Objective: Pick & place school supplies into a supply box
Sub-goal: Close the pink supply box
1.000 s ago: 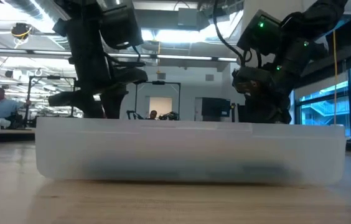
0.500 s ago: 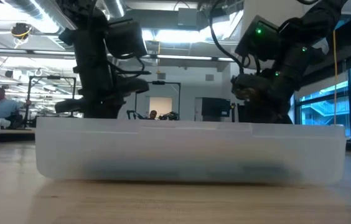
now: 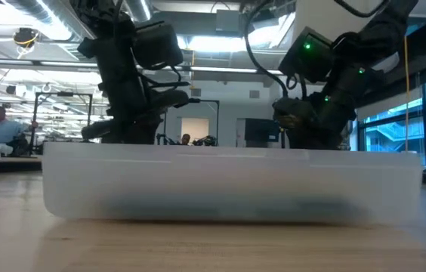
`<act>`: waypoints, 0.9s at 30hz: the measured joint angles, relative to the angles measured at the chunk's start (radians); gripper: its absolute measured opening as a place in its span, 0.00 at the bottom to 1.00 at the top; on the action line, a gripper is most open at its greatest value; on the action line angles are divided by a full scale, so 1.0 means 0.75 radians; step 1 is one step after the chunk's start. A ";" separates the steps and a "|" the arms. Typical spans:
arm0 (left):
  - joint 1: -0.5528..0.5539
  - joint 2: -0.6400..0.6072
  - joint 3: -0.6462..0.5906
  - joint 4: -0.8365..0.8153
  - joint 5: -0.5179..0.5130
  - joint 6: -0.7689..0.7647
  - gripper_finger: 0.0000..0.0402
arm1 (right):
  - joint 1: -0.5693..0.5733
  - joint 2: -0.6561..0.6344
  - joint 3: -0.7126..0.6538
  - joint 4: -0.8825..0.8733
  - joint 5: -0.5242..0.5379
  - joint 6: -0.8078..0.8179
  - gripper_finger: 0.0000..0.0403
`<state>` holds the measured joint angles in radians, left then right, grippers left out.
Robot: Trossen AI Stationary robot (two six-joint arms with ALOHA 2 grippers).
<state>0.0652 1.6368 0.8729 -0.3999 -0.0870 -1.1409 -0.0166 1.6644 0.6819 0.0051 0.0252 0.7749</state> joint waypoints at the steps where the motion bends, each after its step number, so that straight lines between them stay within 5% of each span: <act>1: 0.003 0.001 -0.002 0.012 0.011 0.012 0.01 | 0.000 -0.005 0.000 -0.001 0.000 -0.006 0.01; 27: 0.012 0.000 0.001 0.162 0.100 0.167 0.01 | 0.062 -0.207 0.009 0.013 -0.071 -0.171 0.01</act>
<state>0.0742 1.6371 0.8738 -0.2783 -0.0121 -1.0156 0.0302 1.5092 0.6885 0.0148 -0.0277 0.6469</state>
